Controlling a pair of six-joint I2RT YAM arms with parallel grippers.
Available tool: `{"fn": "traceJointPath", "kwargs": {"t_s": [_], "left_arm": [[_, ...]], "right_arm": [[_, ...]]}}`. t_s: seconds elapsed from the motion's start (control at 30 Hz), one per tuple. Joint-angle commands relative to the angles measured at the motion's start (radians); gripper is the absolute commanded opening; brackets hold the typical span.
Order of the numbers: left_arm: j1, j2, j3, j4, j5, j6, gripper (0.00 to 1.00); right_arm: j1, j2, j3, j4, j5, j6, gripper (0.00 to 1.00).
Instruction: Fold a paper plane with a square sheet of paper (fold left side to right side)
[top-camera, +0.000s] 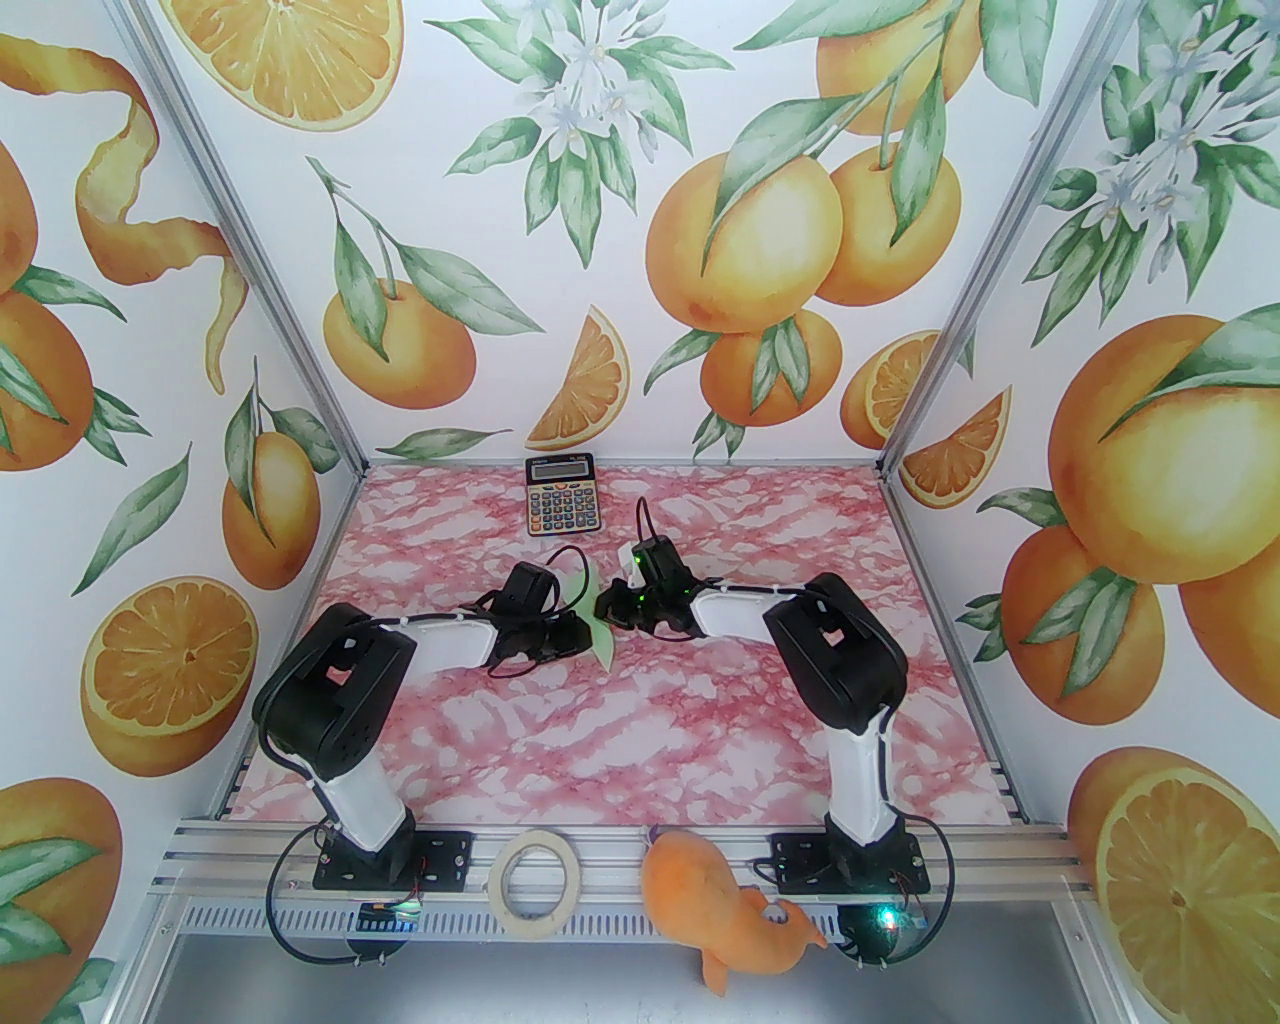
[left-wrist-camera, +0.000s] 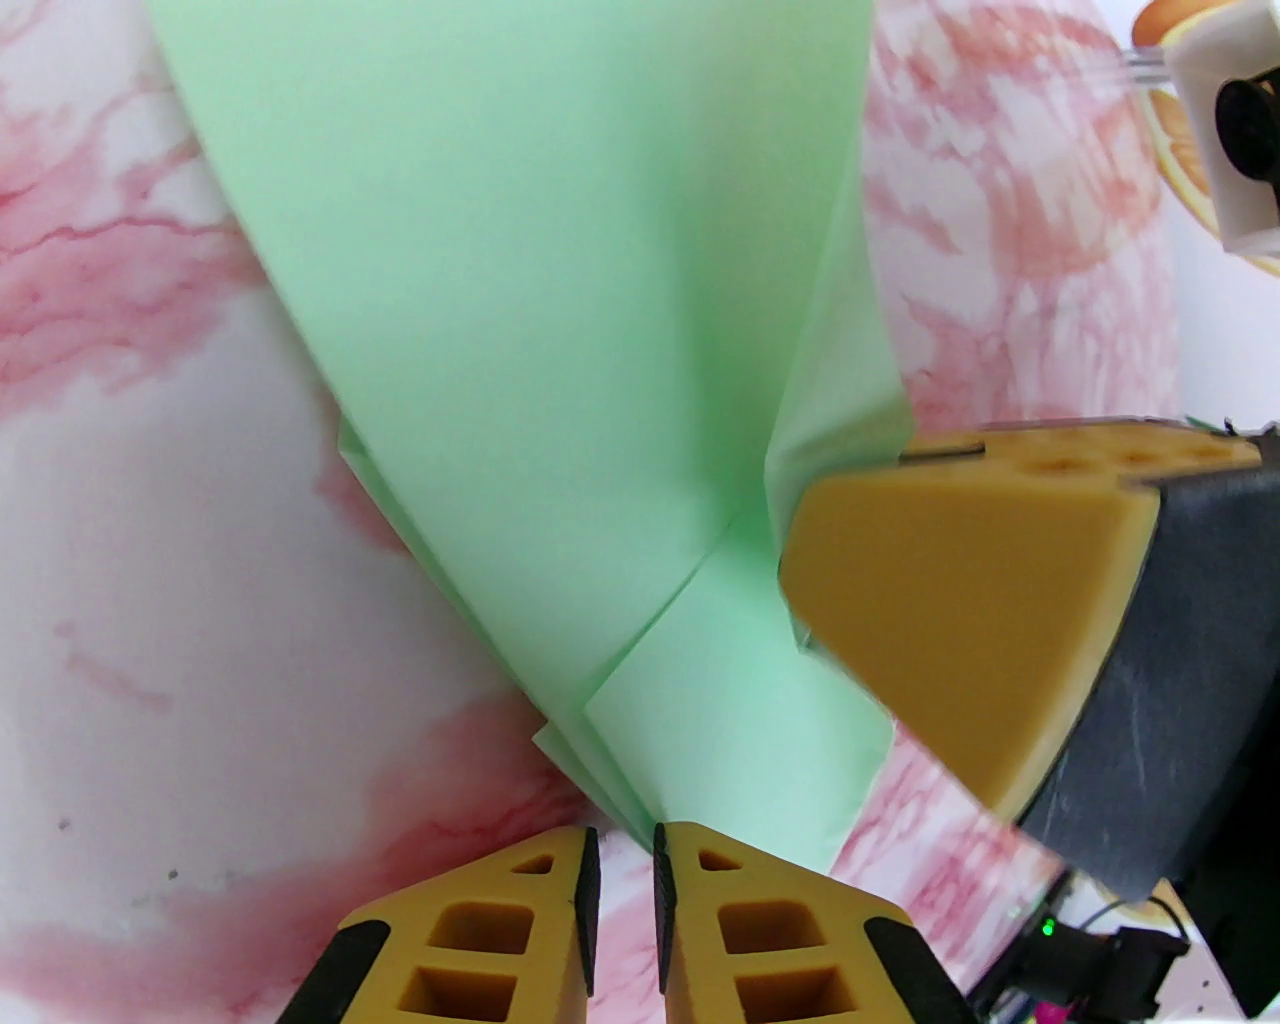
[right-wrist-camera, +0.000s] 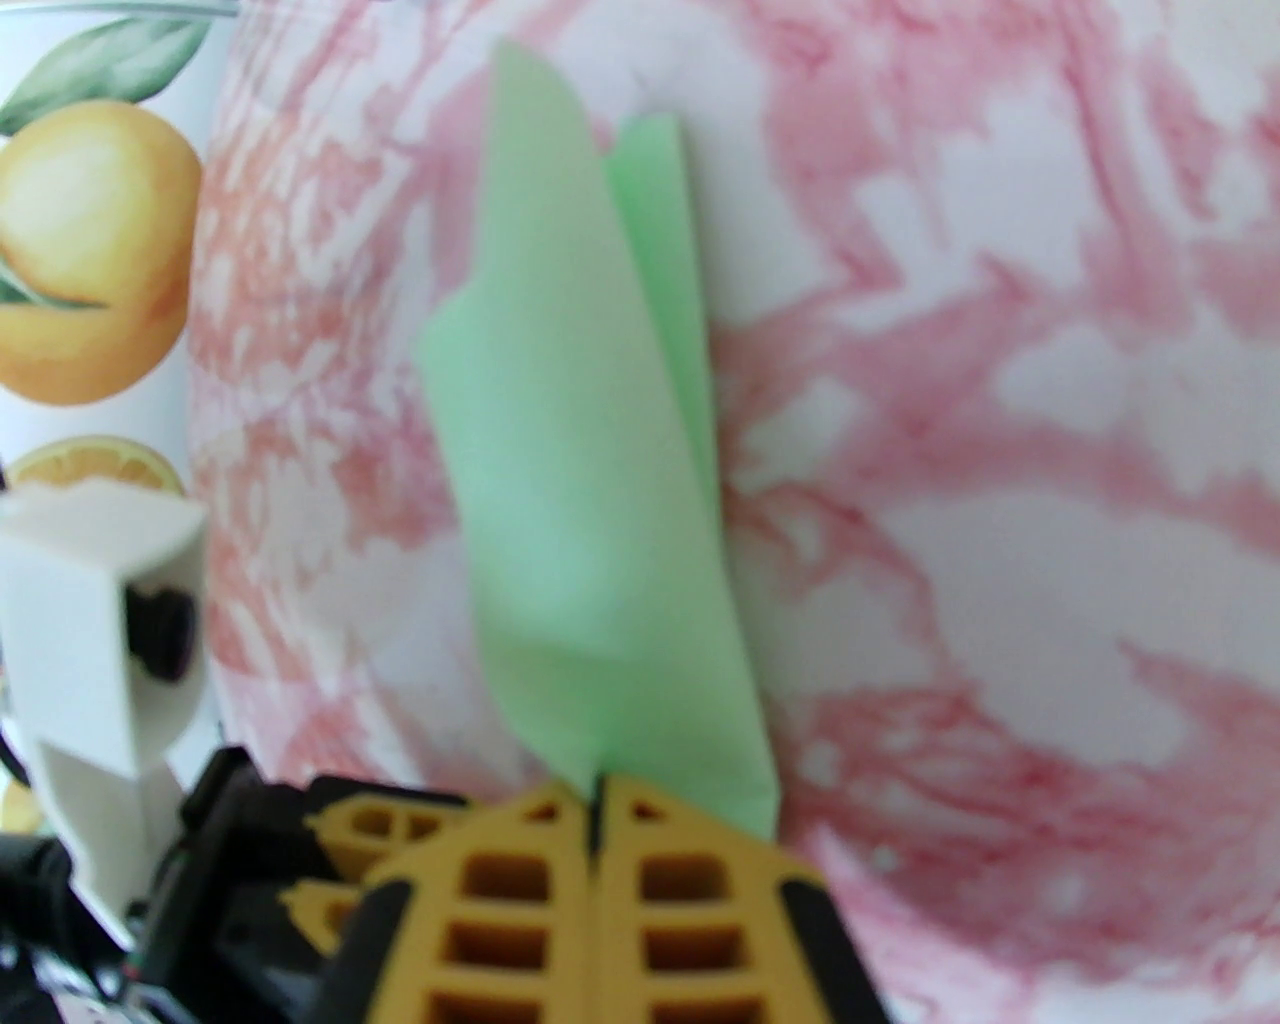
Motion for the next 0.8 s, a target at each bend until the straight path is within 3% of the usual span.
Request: {"fn": "traceJointPath", "kwargs": {"t_s": [0.0, 0.47, 0.77], "left_arm": [[-0.002, 0.037, 0.025, -0.003, -0.007, 0.018, 0.17], [0.002, 0.044, 0.030, -0.013, -0.016, 0.040, 0.13], [0.018, -0.034, -0.013, 0.009, -0.022, 0.030, 0.15]], "right_arm": [[0.020, 0.020, 0.041, 0.022, -0.009, 0.020, 0.02], [0.050, 0.075, 0.076, 0.065, -0.024, 0.066, 0.03], [0.052, 0.075, 0.065, 0.067, -0.014, 0.063, 0.03]]}}
